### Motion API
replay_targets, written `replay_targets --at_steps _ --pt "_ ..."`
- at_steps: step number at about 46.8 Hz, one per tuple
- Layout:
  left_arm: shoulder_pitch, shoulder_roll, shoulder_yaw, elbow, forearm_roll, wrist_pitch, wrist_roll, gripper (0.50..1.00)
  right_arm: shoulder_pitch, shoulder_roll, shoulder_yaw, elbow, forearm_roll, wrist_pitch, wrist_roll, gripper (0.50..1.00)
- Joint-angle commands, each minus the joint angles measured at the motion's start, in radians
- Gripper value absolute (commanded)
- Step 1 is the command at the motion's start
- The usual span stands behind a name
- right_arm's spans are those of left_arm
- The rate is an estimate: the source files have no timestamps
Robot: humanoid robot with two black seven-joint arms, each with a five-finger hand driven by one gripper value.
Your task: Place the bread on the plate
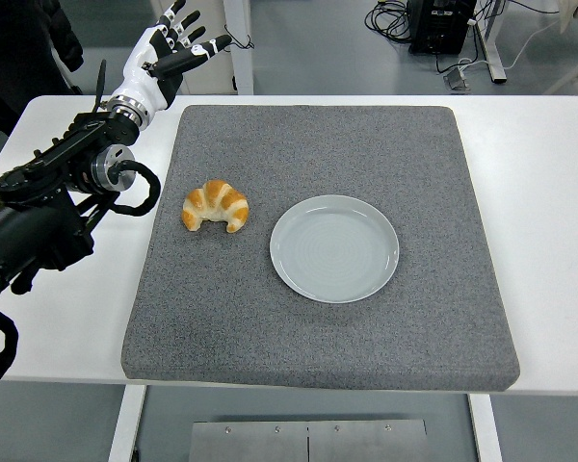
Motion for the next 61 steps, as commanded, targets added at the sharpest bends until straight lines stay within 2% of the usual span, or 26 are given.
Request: replay_targets --at_steps 1,4,7,18,30,46,61 --pt "-0.004 0.053 0.041 -0.059 0.001 0.001 0.033 0.974 0.001 0.000 0.000 0.000 0.000 0.000 -0.002 1.000" --pt "-0.014 0.091 0.075 -0.105 0.015 0.001 0.076 0.972 0.000 0.000 0.000 0.000 0.000 0.001 0.000 1.000" --pt "-0.018 0.122 0.087 -0.141 0.058 0.001 0.098 0.974 0.001 0.000 0.000 0.000 0.000 0.000 0.000 1.000" --pt "-0.026 0.183 0.088 -0.211 0.233 0.001 0.102 0.972 0.000 0.000 0.000 0.000 0.000 0.000 0.000 1.000" --pt "-0.015 0.249 0.092 -0.333 0.425 0.001 0.104 0.972 0.001 0.000 0.000 0.000 0.000 0.000 0.000 1.000" --pt "-0.020 0.361 0.176 -0.477 0.590 0.001 0.110 0.972 0.001 0.000 0.000 0.000 0.000 0.000 0.000 1.000" --pt "-0.017 0.381 0.191 -0.520 0.813 0.001 0.144 0.972 0.001 0.000 0.000 0.000 0.000 0.001 0.000 1.000"
